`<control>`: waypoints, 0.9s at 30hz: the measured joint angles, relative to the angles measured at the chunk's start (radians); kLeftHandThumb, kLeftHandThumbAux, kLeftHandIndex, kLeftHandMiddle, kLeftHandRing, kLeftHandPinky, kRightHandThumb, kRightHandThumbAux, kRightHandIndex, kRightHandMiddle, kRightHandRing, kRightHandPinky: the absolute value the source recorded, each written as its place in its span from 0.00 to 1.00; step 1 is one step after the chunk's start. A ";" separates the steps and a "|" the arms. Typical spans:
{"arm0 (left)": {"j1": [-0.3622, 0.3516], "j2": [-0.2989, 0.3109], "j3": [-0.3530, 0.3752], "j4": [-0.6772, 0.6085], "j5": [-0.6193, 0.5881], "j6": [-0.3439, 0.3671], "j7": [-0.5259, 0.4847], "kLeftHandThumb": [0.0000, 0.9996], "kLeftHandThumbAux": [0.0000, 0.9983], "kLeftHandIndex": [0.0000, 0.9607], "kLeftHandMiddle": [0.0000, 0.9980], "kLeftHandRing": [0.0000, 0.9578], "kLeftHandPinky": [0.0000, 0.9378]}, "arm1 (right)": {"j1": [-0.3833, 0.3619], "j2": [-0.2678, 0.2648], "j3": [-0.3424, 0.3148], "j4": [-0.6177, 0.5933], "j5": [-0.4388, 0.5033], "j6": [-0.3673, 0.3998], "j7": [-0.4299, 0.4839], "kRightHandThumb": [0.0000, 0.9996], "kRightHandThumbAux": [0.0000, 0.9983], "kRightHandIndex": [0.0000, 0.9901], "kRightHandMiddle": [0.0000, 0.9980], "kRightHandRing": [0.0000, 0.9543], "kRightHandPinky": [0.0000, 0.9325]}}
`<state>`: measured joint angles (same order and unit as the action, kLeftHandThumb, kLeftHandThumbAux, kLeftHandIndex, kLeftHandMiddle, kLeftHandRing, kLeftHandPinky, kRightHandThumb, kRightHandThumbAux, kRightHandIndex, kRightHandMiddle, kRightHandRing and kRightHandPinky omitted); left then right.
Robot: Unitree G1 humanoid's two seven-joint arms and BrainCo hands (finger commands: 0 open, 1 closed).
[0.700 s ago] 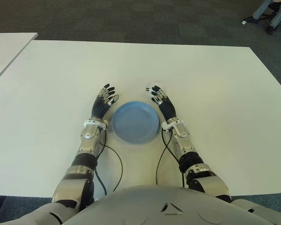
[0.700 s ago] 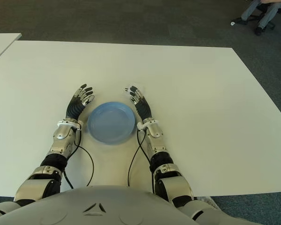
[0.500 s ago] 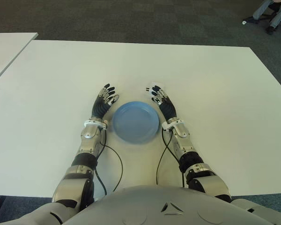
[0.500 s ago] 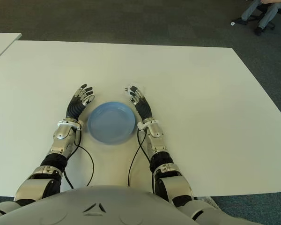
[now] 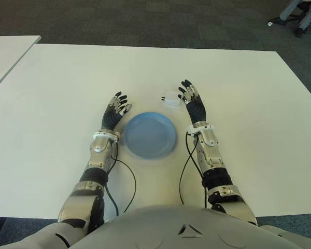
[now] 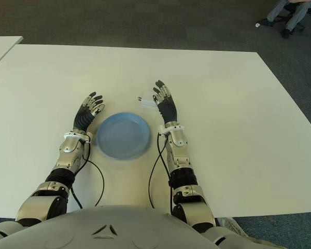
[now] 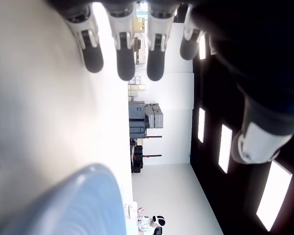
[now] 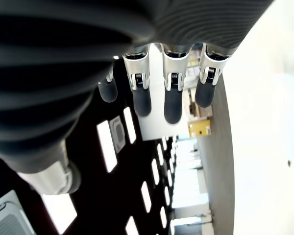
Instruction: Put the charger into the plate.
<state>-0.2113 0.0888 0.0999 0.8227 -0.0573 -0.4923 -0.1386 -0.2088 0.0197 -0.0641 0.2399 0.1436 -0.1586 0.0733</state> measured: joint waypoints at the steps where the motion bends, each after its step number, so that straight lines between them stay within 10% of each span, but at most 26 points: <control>1: -0.001 0.000 0.000 0.000 0.000 0.000 0.000 0.00 0.58 0.06 0.17 0.16 0.17 | -0.002 -0.006 -0.006 -0.007 0.000 0.012 -0.009 0.17 0.62 0.05 0.27 0.30 0.33; 16: -0.022 0.000 0.002 0.032 0.000 -0.001 0.000 0.00 0.58 0.06 0.17 0.17 0.17 | -0.042 -0.038 0.000 -0.198 -0.085 0.156 -0.110 0.27 0.65 0.07 0.34 0.36 0.37; 27: -0.045 -0.001 0.002 0.063 0.000 -0.009 0.007 0.00 0.58 0.07 0.17 0.17 0.17 | -0.150 -0.107 0.055 -0.076 -0.261 0.034 -0.150 0.52 0.70 0.10 0.34 0.36 0.36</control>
<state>-0.2567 0.0875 0.1016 0.8856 -0.0573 -0.5013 -0.1315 -0.3587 -0.0868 -0.0095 0.1637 -0.1174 -0.1251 -0.0766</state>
